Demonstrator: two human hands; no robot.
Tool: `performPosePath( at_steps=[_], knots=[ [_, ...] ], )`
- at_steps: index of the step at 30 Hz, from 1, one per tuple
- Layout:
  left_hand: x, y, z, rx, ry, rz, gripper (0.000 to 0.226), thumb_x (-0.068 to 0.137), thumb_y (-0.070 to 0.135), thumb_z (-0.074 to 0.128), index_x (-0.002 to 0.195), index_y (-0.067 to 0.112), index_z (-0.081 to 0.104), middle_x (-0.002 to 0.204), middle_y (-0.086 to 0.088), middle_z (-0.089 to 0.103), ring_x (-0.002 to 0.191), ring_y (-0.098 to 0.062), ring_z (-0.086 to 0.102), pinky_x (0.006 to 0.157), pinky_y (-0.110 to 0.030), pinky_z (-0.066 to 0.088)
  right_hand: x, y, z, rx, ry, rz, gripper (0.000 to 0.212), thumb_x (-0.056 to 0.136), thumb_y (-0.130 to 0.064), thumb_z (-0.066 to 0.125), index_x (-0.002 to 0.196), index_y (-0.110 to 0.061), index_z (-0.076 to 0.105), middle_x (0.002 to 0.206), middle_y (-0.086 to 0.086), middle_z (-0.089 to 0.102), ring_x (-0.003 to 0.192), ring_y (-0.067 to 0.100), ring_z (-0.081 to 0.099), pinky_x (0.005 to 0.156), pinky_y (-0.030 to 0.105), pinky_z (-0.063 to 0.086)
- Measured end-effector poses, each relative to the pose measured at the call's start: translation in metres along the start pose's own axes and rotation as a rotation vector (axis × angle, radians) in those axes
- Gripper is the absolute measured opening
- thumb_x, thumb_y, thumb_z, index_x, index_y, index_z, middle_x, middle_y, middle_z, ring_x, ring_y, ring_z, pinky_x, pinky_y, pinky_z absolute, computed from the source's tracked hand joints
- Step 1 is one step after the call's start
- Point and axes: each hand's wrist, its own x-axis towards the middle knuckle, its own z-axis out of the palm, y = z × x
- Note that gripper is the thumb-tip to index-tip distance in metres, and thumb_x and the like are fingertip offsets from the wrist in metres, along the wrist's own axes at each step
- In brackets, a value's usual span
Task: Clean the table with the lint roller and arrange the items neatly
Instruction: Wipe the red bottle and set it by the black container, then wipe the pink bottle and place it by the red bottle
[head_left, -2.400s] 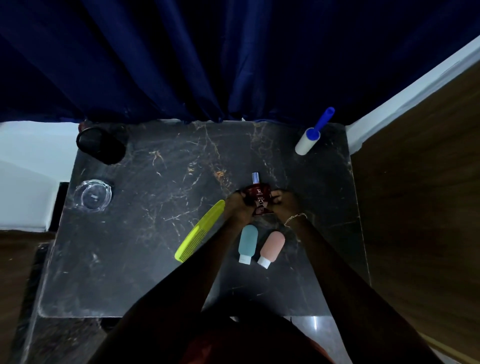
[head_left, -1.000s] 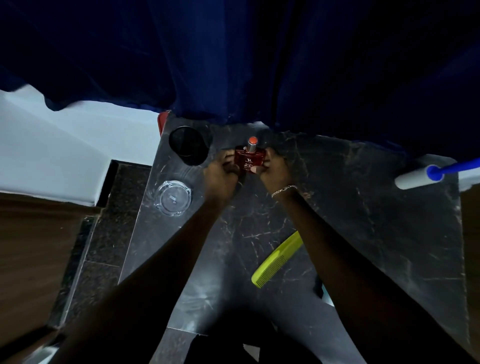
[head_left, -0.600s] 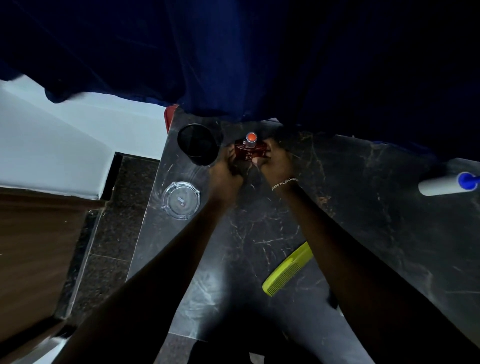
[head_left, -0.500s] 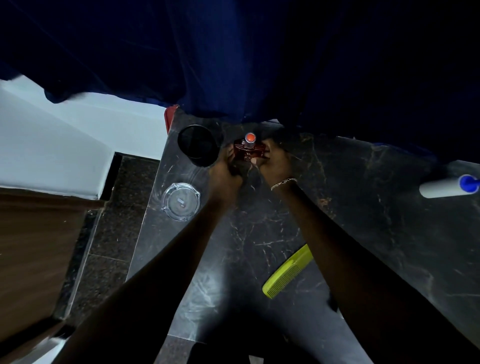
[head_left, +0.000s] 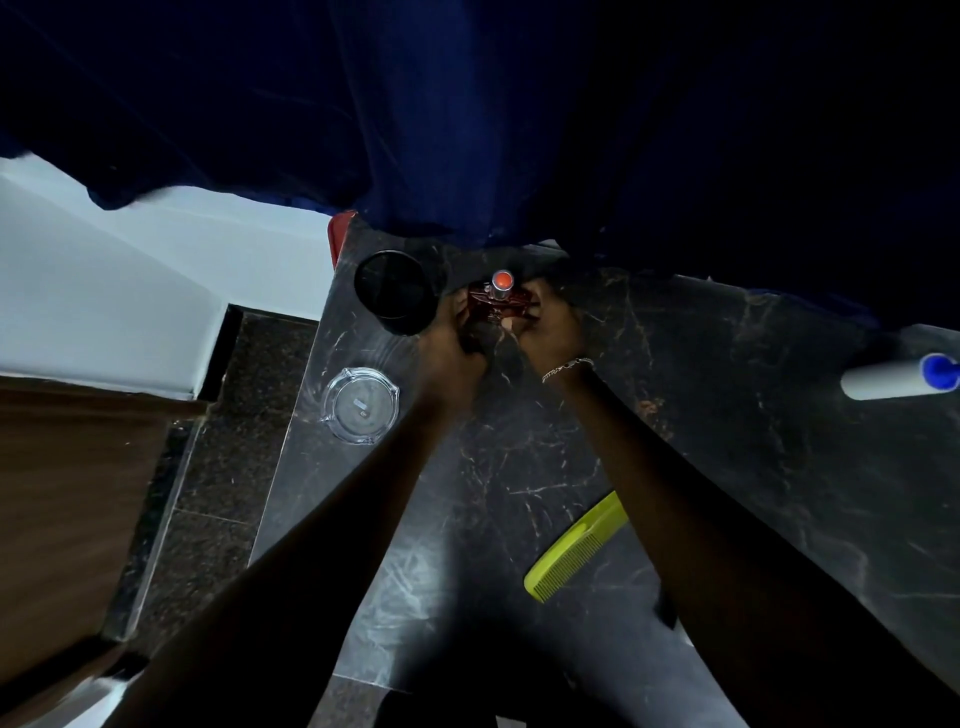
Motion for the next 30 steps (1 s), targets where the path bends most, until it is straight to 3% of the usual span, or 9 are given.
performPosePath(
  at_steps=[2, 5, 9, 13, 17, 20, 23, 27, 30],
  knots=[
    [-0.003, 0.0, -0.001, 0.005, -0.006, -0.017, 0.063, 0.082, -0.003, 0.065, 0.141, 0.014, 0.051, 0.123, 0.012, 0.065, 0.1, 0.027, 0.055, 0.082, 0.008, 0.039, -0.002, 0.001, 0.001, 0.006, 0.002, -0.001, 0.04, 0.078, -0.004, 0.066, 0.112, -0.024, 0.058, 0.105, 0.0, 0.073, 0.098, 0.017, 0.07, 0.092, 0.043, 0.057],
    [-0.01, 0.002, -0.003, -0.013, -0.022, -0.047, 0.073, 0.08, -0.005, 0.061, 0.148, 0.016, 0.046, 0.136, 0.003, 0.066, 0.118, -0.001, 0.06, 0.099, -0.015, 0.047, -0.007, 0.002, 0.001, 0.046, -0.02, 0.008, 0.054, 0.08, -0.003, 0.064, 0.126, -0.028, 0.052, 0.118, 0.004, 0.069, 0.108, 0.019, 0.067, 0.097, 0.046, 0.055],
    [-0.028, 0.002, -0.004, 0.006, -0.001, -0.049, 0.072, 0.082, 0.009, 0.064, 0.151, 0.012, 0.044, 0.137, -0.007, 0.066, 0.126, -0.022, 0.063, 0.107, -0.032, 0.049, -0.028, 0.002, -0.011, -0.02, 0.046, -0.019, 0.067, 0.078, -0.015, 0.072, 0.139, -0.027, 0.046, 0.132, 0.002, 0.063, 0.119, 0.019, 0.062, 0.102, 0.042, 0.052],
    [-0.069, -0.001, -0.004, -0.007, -0.032, -0.039, 0.076, 0.08, 0.035, 0.059, 0.152, 0.015, 0.044, 0.133, -0.008, 0.068, 0.117, -0.021, 0.066, 0.1, -0.029, 0.05, -0.076, 0.015, -0.028, -0.105, 0.015, -0.067, 0.076, 0.081, -0.024, 0.073, 0.147, -0.026, 0.036, 0.142, 0.007, 0.055, 0.125, 0.024, 0.057, 0.105, 0.033, 0.047],
    [-0.12, -0.012, 0.0, 0.024, -0.109, 0.021, 0.067, 0.091, 0.024, 0.06, 0.154, 0.025, 0.038, 0.145, 0.001, 0.059, 0.127, -0.018, 0.062, 0.108, -0.035, 0.049, -0.145, 0.032, -0.051, -0.152, 0.047, -0.197, 0.069, 0.087, -0.027, 0.07, 0.146, -0.014, 0.038, 0.148, 0.007, 0.047, 0.133, 0.018, 0.048, 0.109, 0.008, 0.028],
    [-0.159, -0.013, 0.009, 0.032, -0.146, 0.052, 0.067, 0.094, 0.032, 0.062, 0.155, 0.029, 0.035, 0.151, 0.008, 0.053, 0.13, -0.008, 0.056, 0.109, -0.034, 0.048, -0.198, 0.05, -0.069, -0.184, 0.097, -0.257, 0.064, 0.089, -0.027, 0.069, 0.144, -0.008, 0.043, 0.149, 0.007, 0.044, 0.139, 0.017, 0.041, 0.117, 0.013, 0.024],
    [-0.197, -0.007, 0.029, 0.053, -0.185, 0.11, 0.07, 0.093, 0.038, 0.061, 0.156, 0.018, 0.038, 0.153, -0.003, 0.052, 0.139, -0.014, 0.052, 0.116, -0.04, 0.046, -0.25, 0.071, -0.089, -0.205, 0.122, -0.193, 0.064, 0.085, -0.019, 0.071, 0.143, -0.01, 0.045, 0.15, 0.007, 0.043, 0.141, 0.021, 0.042, 0.118, 0.016, 0.026],
    [-0.238, 0.005, 0.062, 0.086, -0.293, 0.149, 0.071, 0.094, 0.041, 0.058, 0.157, 0.015, 0.039, 0.157, -0.005, 0.048, 0.142, -0.019, 0.051, 0.115, -0.045, 0.046, -0.305, 0.091, -0.115, -0.247, 0.148, -0.133, 0.066, 0.084, -0.02, 0.065, 0.144, -0.003, 0.043, 0.15, 0.012, 0.043, 0.141, 0.027, 0.041, 0.12, 0.02, 0.025],
    [-0.262, 0.014, 0.09, 0.139, -0.349, 0.186, 0.068, 0.095, 0.032, 0.064, 0.157, 0.016, 0.039, 0.158, -0.003, 0.048, 0.142, -0.02, 0.05, 0.119, -0.037, 0.042, -0.329, 0.102, -0.135, -0.265, 0.198, -0.112, 0.064, 0.084, -0.017, 0.065, 0.143, -0.003, 0.045, 0.147, 0.012, 0.046, 0.139, 0.027, 0.044, 0.118, 0.034, 0.036]
  ],
)
